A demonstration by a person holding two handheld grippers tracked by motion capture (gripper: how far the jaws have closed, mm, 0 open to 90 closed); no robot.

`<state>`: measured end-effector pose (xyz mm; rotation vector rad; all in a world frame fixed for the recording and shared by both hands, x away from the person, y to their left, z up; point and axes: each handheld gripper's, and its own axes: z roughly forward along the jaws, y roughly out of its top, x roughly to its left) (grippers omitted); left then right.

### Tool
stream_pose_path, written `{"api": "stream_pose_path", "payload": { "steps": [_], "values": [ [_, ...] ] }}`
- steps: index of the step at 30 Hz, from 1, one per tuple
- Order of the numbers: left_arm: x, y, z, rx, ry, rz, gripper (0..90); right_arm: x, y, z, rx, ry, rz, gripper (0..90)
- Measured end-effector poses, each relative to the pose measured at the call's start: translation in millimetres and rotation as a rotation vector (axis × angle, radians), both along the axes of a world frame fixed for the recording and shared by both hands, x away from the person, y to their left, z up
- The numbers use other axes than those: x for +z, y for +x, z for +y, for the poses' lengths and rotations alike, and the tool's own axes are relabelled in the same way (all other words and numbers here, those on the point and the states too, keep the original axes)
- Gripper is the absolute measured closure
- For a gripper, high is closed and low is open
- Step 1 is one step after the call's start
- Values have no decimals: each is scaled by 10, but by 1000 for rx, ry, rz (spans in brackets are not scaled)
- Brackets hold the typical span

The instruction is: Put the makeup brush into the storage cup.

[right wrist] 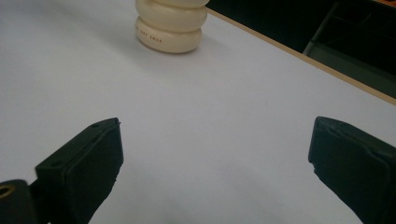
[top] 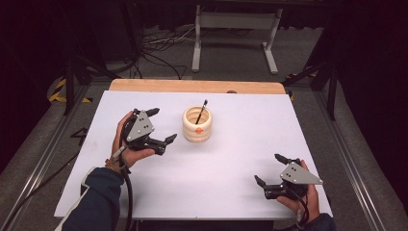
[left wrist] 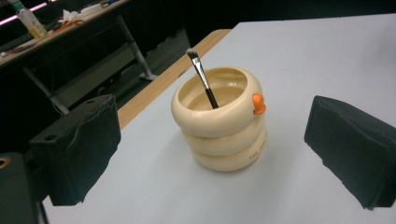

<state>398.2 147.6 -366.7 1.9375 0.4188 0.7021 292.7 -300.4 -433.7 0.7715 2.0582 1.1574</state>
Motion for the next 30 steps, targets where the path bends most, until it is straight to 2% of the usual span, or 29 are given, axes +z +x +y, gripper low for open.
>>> {"api": "stream_pose_path", "payload": {
  "steps": [9, 13, 25, 30],
  "values": [
    [-45, -92, 103, 2, 23, 0, 42, -1, 0, 3, -1, -1, 0, 36],
    [-45, -134, 147, 2, 8, -6, 44, -4, 1, 1, -1, -3, 2, 36],
    [-120, -219, 214, 2, 31, 12, 41, -3, -3, -4, 1, -4, 0, 37],
    [-104, -254, 227, -4, 27, 3, 41, -5, -3, -5, 1, -5, 2, 36]
  ]
}}
